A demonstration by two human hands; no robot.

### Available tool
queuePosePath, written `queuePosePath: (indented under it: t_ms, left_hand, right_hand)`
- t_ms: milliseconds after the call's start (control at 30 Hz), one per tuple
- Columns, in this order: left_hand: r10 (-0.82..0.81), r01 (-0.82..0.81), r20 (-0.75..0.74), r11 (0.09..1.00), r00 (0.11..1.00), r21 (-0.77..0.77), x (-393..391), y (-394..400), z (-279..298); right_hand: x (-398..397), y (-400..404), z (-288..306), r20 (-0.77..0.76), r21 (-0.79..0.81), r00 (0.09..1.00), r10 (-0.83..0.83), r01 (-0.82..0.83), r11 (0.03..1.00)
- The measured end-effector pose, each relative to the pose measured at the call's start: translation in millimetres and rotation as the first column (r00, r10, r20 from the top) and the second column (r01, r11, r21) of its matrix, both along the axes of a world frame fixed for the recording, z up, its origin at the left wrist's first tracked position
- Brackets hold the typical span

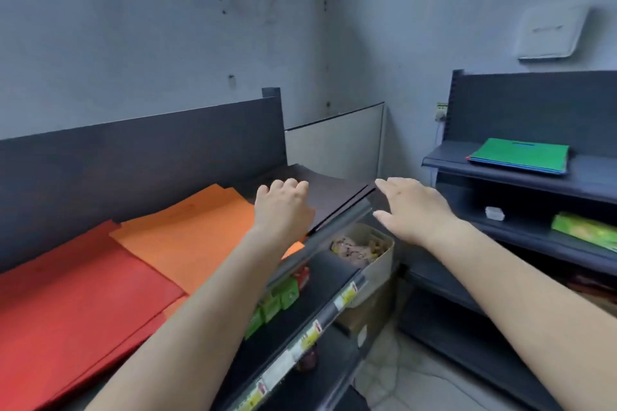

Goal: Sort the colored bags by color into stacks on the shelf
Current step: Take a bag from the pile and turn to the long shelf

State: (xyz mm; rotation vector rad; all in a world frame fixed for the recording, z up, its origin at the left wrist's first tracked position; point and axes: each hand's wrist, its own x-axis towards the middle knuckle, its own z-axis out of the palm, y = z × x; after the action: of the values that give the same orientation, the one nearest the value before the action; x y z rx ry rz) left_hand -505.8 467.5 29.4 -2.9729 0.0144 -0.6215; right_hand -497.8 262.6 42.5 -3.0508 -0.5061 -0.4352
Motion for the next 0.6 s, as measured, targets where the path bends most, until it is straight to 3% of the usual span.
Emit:
queuePosePath:
  t_ms: [333,600]
  left_hand:
    - [-0.281,0.281,-0.008,0.959,0.960,-0.030,173,-150,-1]
    - [-0.435,0.435,-0.004,0.900,0.900,-0.027,284,-256,-5]
  right_hand:
    - [130,-139,2,0.003,-0.071,0.949,-0.316,0.316,0.946]
    - [217,-232,-5,-0.010,-0.023,0.888,-0.460,0.460,0.888]
